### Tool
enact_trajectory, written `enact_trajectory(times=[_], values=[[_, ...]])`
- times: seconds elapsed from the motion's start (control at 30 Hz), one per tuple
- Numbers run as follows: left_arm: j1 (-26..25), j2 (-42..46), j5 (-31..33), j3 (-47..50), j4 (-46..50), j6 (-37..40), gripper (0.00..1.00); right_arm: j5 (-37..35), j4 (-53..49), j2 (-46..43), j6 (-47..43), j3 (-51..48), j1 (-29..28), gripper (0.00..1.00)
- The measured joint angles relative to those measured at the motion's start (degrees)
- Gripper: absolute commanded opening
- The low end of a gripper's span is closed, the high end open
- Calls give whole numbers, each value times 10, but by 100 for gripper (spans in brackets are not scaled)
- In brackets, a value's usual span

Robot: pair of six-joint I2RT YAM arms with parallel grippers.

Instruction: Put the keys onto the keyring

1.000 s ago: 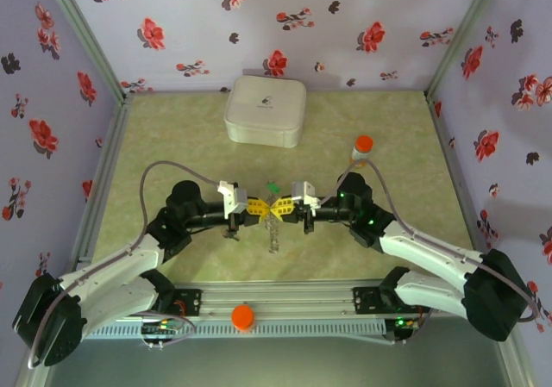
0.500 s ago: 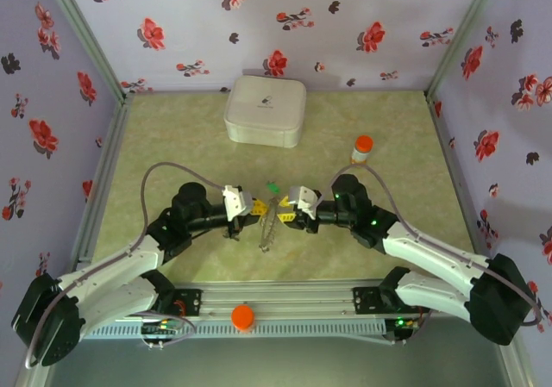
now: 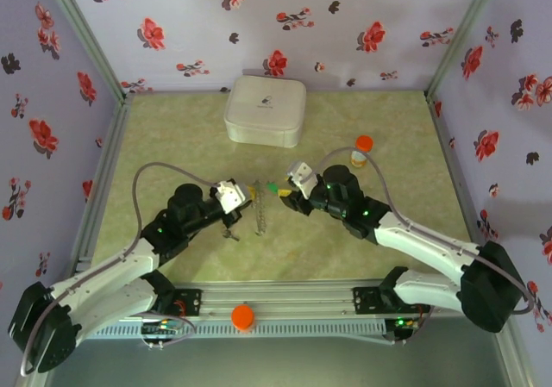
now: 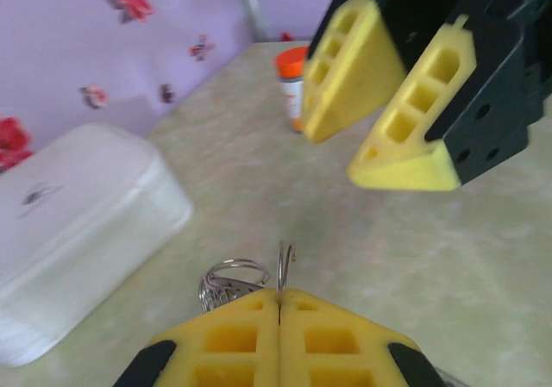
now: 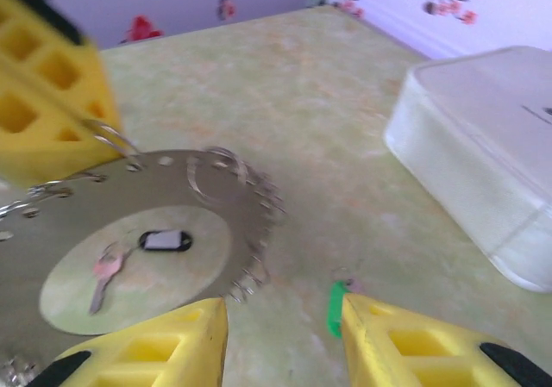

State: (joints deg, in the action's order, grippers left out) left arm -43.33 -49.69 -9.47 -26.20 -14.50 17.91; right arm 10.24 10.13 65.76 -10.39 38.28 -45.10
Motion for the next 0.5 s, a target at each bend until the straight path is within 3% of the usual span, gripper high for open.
enact_trajectory(times=[0.23, 0.5], values=[[42, 21, 135, -4, 0, -3, 0, -71, -71, 110, 100, 114, 0, 39], [104, 43, 211, -3, 0, -38, 0, -111, -211, 266, 226, 266, -3, 40]])
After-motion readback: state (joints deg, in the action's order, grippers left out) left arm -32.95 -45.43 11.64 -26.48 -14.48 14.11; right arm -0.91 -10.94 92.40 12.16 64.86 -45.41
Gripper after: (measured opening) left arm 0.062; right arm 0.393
